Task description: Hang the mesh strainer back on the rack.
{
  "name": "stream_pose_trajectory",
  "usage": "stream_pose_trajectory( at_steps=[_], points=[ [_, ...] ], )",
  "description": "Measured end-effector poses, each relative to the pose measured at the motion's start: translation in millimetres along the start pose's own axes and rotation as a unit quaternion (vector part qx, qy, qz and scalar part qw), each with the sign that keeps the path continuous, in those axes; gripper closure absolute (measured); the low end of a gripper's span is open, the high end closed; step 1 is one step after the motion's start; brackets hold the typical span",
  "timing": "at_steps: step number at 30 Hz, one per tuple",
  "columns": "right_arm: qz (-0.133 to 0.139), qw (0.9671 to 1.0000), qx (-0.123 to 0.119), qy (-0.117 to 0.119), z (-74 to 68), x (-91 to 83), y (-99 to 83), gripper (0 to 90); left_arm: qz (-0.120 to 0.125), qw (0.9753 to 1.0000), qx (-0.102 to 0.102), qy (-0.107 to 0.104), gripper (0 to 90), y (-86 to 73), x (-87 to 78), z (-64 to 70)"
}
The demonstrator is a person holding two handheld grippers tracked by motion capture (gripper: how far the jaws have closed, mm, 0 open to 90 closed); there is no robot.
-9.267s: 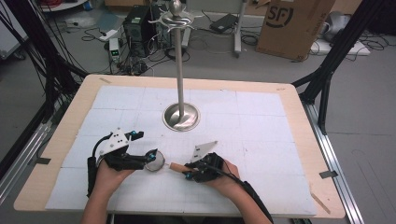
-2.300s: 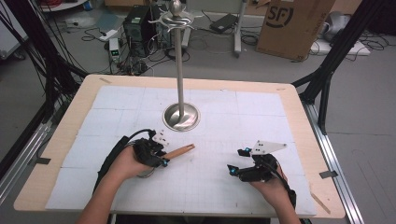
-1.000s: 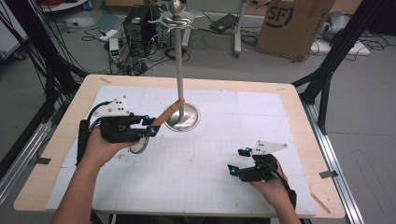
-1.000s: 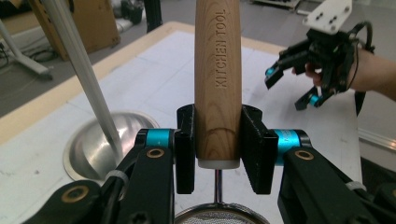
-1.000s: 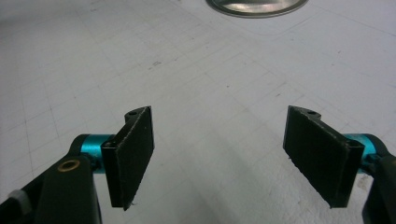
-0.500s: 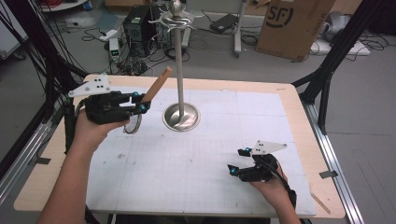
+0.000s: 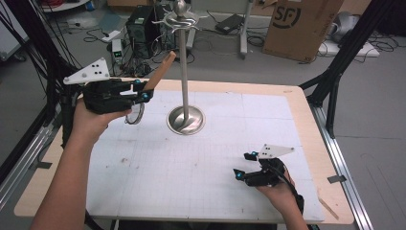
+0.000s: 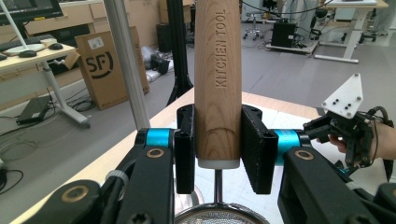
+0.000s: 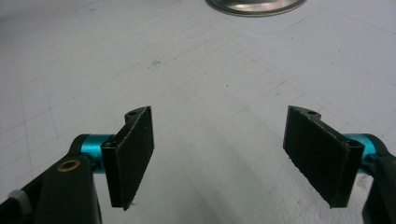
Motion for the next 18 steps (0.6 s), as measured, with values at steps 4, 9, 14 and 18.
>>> stream_pose_trajectory(
  at_steps=[4, 9, 14, 18],
  points=[
    [0.000, 1.0000, 0.000, -0.001, -0.1, -0.1, -0.5, 24.0, 0.006, 1.0000, -0.002, 0.005, 68.8, 11.3, -2.7, -6.9],
    [0.000, 1.0000, 0.002, 0.000, 0.4, 0.1, -0.9, 24.0, 0.016, 0.9998, -0.007, 0.011, 68.8, 24.3, -9.2, -18.2],
    [-0.001, 1.0000, 0.000, 0.000, 0.2, 0.2, -1.1, 24.0, 0.023, 0.9996, -0.012, 0.015, 68.8, 35.1, -14.7, -34.4],
    [0.000, 1.0000, 0.003, 0.000, 0.5, -0.4, -1.1, 24.1, 0.022, 0.9994, -0.014, 0.024, 68.9, 41.1, -15.9, -44.3]
  ],
)
Point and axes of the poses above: each handheld gripper's, and its own axes: x roughly forward along the jaws, y roughly out of its top, z roughly to its right, the point moved 5 cm from there along x, roughly forward along the jaws, and after that the axes turned 13 degrees about -x, right-handed, at the moved point
